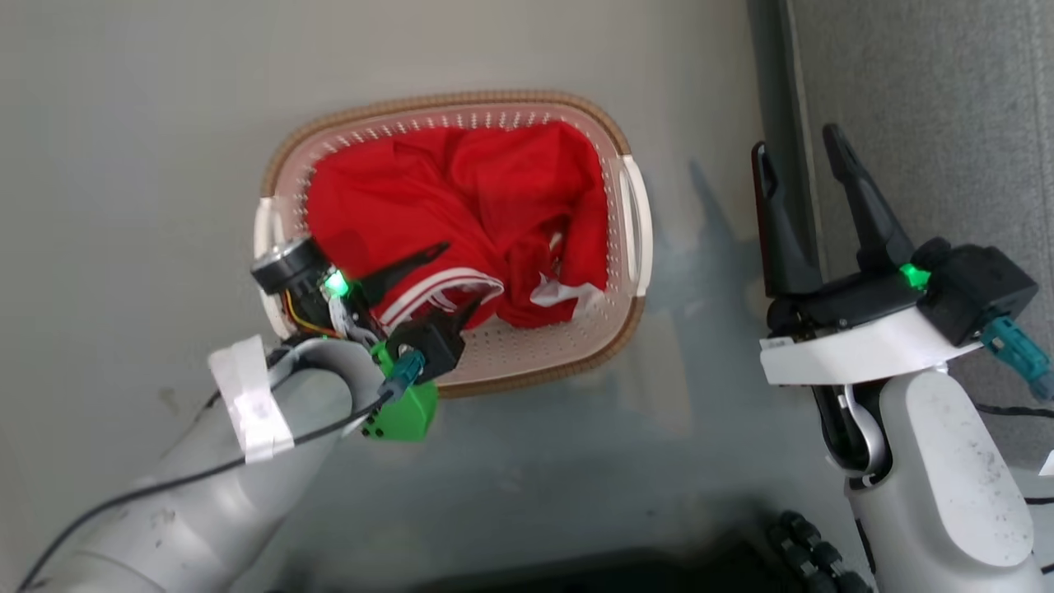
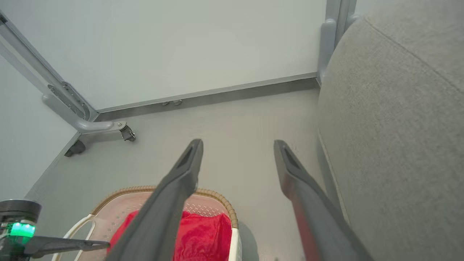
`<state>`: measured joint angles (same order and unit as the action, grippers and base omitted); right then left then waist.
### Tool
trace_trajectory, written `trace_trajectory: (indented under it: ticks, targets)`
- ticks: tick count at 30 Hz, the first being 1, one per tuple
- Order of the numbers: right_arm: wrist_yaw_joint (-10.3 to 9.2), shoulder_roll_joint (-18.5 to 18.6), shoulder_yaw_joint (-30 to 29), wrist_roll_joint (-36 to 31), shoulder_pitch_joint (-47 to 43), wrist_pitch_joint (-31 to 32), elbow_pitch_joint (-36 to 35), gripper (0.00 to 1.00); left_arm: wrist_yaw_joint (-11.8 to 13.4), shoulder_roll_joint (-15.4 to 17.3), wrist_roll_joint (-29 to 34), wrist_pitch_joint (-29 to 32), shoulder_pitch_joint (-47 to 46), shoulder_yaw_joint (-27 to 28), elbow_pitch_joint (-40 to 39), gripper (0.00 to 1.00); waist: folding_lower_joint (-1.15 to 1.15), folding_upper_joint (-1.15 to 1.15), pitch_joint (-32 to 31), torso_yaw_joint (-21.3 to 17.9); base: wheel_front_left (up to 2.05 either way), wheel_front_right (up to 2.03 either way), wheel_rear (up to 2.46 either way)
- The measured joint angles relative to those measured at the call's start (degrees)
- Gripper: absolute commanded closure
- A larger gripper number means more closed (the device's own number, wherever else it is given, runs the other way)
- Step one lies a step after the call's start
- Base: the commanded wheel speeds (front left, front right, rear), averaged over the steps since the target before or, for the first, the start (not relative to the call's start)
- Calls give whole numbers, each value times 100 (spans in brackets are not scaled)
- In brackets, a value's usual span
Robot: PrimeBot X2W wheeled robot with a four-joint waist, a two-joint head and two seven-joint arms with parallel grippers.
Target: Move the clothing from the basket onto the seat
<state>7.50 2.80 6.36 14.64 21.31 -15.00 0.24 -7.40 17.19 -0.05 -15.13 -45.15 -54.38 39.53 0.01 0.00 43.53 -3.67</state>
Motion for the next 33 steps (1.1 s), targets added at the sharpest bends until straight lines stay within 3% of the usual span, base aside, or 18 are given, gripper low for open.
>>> trace_trajectory:
  ticks: [4, 13, 26, 33]
  targets:
    - [0, 2, -20, 111, 160, 0, -104, 0, -1, -12, -27, 0, -489, -453, 528, 0, 0, 0, 458, -107, 0, 0, 0]
    - [0, 2, 136, 205, 349, 0, -182, 0, 43, -167, 232, 0, -1195, -825, 1715, 0, 0, 0, 1302, -319, 0, 0, 0]
    - [0, 1, 290, 456, 394, 0, -158, 0, 844, -598, 475, 42, -1926, -977, 2985, 0, 0, 0, 1914, -545, 0, 0, 0]
    - [0, 1, 399, 544, 404, 0, -143, 0, 998, -637, 405, 198, -2024, -970, 3231, 0, -1, 0, 1995, -605, 0, 0, 0]
